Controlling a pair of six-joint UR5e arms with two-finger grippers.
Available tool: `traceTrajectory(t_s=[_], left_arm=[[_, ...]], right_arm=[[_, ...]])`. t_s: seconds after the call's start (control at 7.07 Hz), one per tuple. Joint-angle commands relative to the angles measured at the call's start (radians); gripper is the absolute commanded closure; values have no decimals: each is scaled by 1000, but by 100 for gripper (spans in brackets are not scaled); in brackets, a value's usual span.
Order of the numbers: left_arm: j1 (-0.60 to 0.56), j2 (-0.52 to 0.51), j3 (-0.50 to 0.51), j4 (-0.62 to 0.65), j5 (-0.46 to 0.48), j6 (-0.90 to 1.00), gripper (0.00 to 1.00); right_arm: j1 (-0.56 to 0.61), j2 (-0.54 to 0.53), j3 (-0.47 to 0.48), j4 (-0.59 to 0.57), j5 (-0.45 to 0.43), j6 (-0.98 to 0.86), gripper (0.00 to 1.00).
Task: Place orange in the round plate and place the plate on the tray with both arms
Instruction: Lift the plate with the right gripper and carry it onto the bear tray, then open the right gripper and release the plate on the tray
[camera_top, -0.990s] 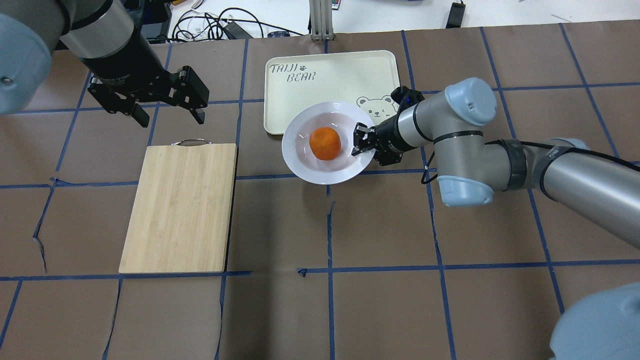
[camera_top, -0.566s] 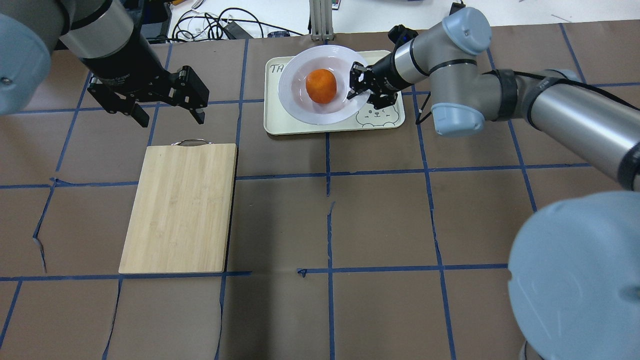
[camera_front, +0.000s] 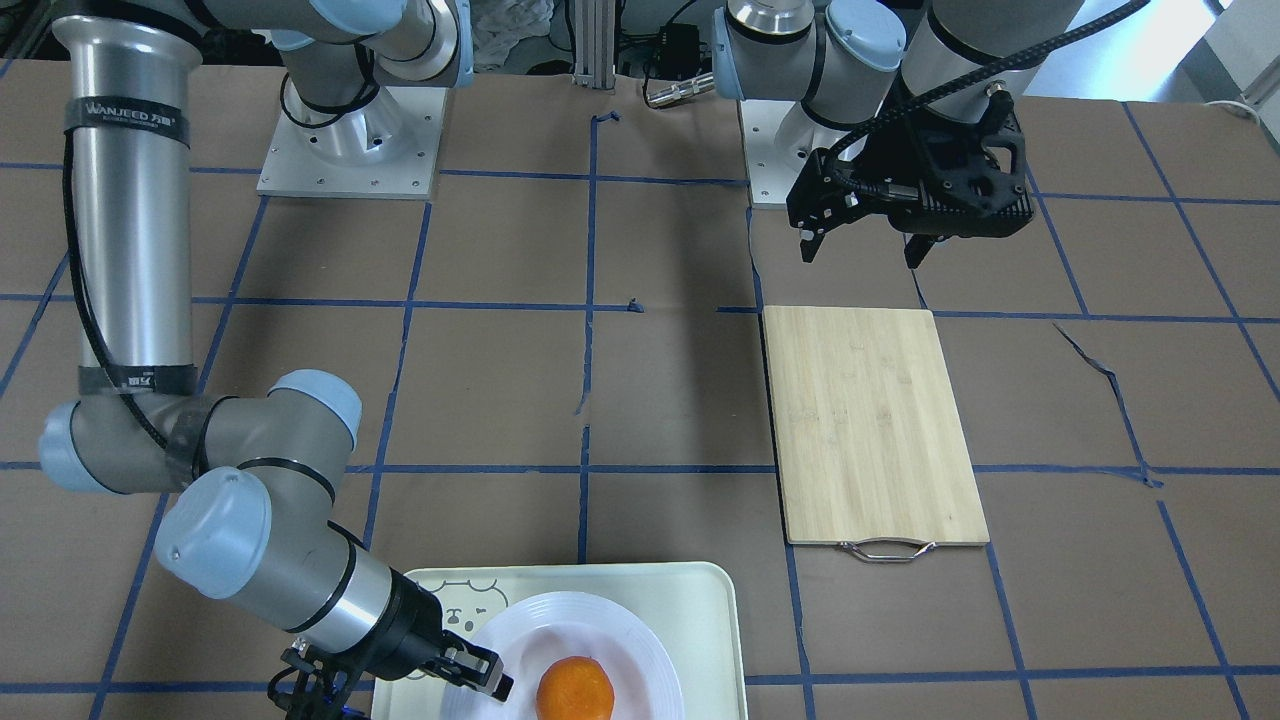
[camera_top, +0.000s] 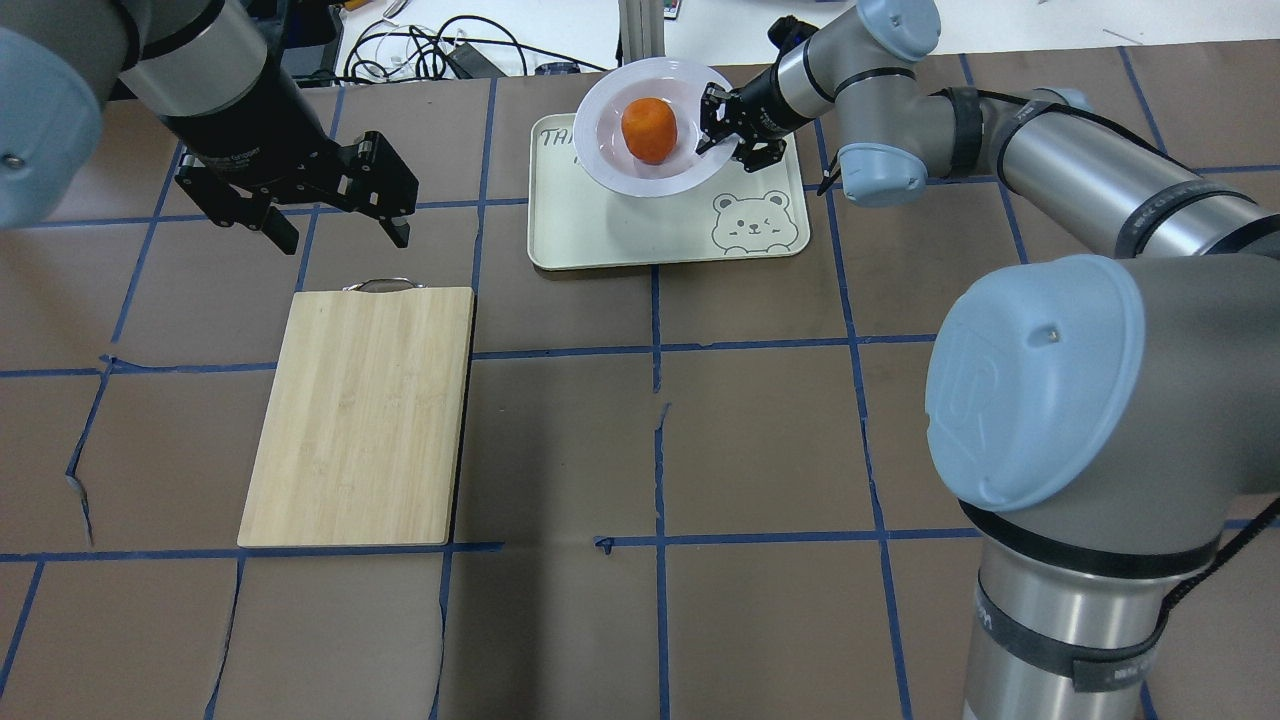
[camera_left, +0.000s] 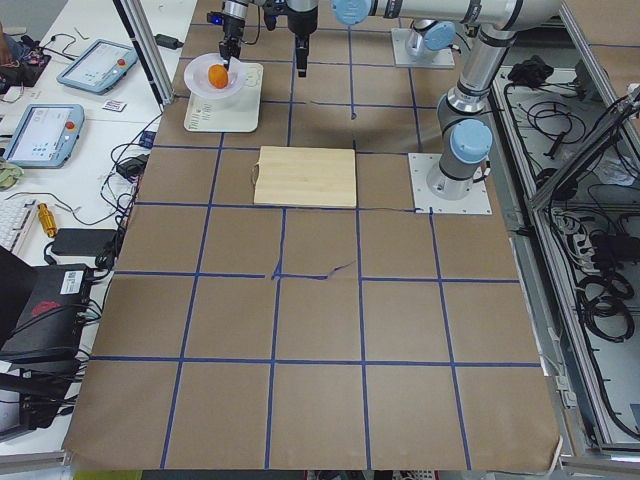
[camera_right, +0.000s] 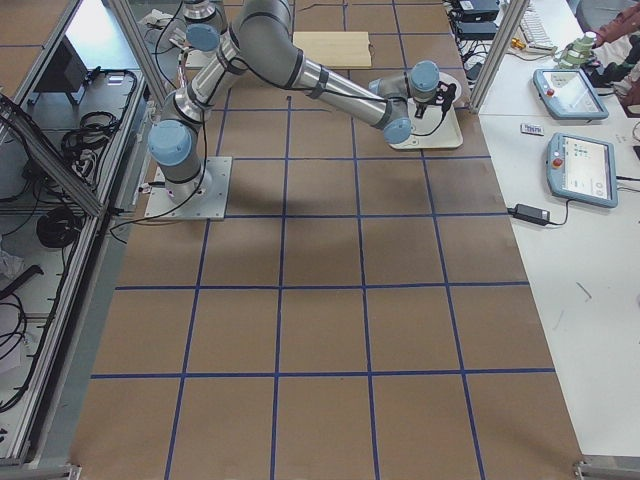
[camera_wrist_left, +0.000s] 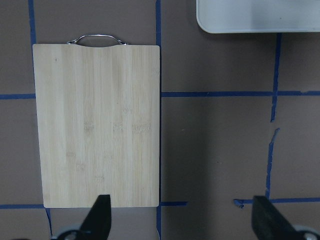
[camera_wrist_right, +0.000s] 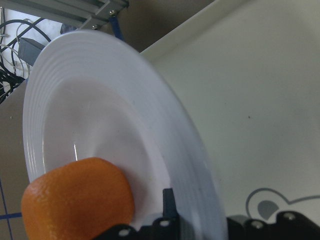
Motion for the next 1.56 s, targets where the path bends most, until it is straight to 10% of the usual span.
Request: traceTrajectory(t_s=[0.0, 0.28, 0.57, 0.99, 1.13, 1.41], left_arm=[[3, 0, 0, 2, -2, -1, 0], [3, 0, 0, 2, 0, -1, 0], [3, 0, 0, 2, -2, -1, 0], [3, 0, 0, 2, 0, -1, 0], [3, 0, 0, 2, 0, -1, 0], [3, 0, 0, 2, 0, -1, 0]], right_arm=[[-27, 26, -2, 8, -2, 26, 97], [-27, 0, 83, -4, 15, 102, 86], [-27, -27, 90, -7, -67, 106, 5], [-41, -125, 76, 55, -302, -48, 0], [-53, -174, 76, 159, -468, -218, 0], [-158, -373, 73, 514, -529, -484, 0]])
